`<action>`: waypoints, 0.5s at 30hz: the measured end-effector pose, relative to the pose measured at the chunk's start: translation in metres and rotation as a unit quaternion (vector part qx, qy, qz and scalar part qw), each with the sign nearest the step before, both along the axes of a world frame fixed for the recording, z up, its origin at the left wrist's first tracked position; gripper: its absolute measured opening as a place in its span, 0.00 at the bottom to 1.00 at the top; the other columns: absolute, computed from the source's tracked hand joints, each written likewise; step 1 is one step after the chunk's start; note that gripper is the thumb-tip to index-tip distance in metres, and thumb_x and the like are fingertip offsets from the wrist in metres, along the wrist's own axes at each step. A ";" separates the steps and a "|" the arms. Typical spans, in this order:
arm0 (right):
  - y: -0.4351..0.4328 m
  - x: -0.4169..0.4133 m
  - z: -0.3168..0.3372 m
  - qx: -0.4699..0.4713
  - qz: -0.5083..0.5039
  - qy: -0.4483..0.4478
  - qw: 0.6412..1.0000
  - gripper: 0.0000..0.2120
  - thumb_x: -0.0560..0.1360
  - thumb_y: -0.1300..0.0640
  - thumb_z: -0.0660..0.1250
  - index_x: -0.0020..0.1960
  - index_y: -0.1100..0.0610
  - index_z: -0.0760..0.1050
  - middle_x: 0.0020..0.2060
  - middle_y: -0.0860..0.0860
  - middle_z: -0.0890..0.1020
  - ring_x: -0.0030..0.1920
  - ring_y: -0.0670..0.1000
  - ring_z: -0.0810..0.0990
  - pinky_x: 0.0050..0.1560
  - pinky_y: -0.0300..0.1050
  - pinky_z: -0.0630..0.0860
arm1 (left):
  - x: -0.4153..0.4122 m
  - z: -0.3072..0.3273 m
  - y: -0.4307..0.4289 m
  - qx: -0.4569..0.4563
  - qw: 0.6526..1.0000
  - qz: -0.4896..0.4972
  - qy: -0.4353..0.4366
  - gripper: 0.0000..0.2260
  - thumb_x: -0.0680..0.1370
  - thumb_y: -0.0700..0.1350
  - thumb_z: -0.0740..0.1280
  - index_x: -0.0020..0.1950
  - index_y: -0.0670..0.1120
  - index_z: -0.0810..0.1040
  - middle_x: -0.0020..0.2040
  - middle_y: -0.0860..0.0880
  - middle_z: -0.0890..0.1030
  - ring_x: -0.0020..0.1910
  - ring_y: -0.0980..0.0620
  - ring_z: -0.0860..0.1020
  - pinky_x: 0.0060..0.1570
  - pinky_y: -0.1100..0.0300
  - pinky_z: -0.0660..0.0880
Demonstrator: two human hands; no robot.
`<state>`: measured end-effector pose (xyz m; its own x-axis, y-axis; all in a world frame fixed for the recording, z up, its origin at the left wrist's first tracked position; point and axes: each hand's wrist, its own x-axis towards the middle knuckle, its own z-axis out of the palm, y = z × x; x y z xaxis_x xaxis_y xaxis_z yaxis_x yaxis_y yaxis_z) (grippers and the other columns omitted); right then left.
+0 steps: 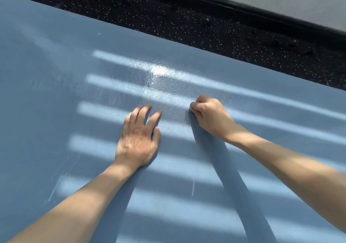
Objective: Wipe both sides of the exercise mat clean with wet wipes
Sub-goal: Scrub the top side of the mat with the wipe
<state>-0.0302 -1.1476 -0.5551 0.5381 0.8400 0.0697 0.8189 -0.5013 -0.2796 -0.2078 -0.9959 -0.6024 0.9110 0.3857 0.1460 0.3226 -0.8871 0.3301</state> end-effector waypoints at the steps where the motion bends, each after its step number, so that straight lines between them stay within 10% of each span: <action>1: -0.002 -0.018 -0.002 -0.005 0.025 0.010 1.000 0.09 0.73 0.63 0.60 0.37 0.64 0.74 0.36 0.58 0.75 0.35 0.61 0.76 0.32 0.48 0.72 | 0.000 -0.001 0.001 0.003 1.000 -0.002 0.004 0.23 0.78 0.50 0.55 0.70 0.46 0.74 0.70 0.41 0.70 0.69 0.40 0.65 0.69 0.47 0.59; 4: -0.015 -0.059 0.001 -0.037 0.117 0.074 0.990 0.07 0.74 0.63 0.61 0.39 0.62 0.74 0.38 0.56 0.74 0.37 0.58 0.73 0.33 0.49 0.70 | 0.000 -0.001 0.000 0.018 1.000 -0.017 0.015 0.24 0.78 0.53 0.55 0.70 0.45 0.73 0.70 0.39 0.70 0.69 0.39 0.65 0.69 0.45 0.59; 9: -0.014 -0.045 0.002 -0.014 -0.033 0.030 0.999 0.09 0.77 0.63 0.61 0.38 0.62 0.72 0.39 0.58 0.73 0.38 0.61 0.74 0.35 0.50 0.71 | -0.001 -0.005 0.000 0.023 0.998 -0.051 0.013 0.26 0.77 0.54 0.56 0.71 0.40 0.72 0.70 0.35 0.70 0.68 0.39 0.64 0.69 0.43 0.59; 15: -0.042 -0.124 0.007 -0.069 0.127 0.100 0.985 0.05 0.74 0.66 0.63 0.40 0.60 0.74 0.37 0.55 0.72 0.37 0.57 0.72 0.33 0.46 0.65 | -0.009 0.000 -0.001 0.010 0.994 -0.105 0.011 0.26 0.78 0.52 0.57 0.70 0.37 0.72 0.70 0.37 0.71 0.69 0.41 0.65 0.69 0.46 0.59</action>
<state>-0.1543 -1.1891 -0.5484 0.3011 0.9434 -0.1393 0.8584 -0.3318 -0.3912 -0.2168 -0.9966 -0.6028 0.9743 0.1841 0.1302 0.1371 -0.9420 0.3062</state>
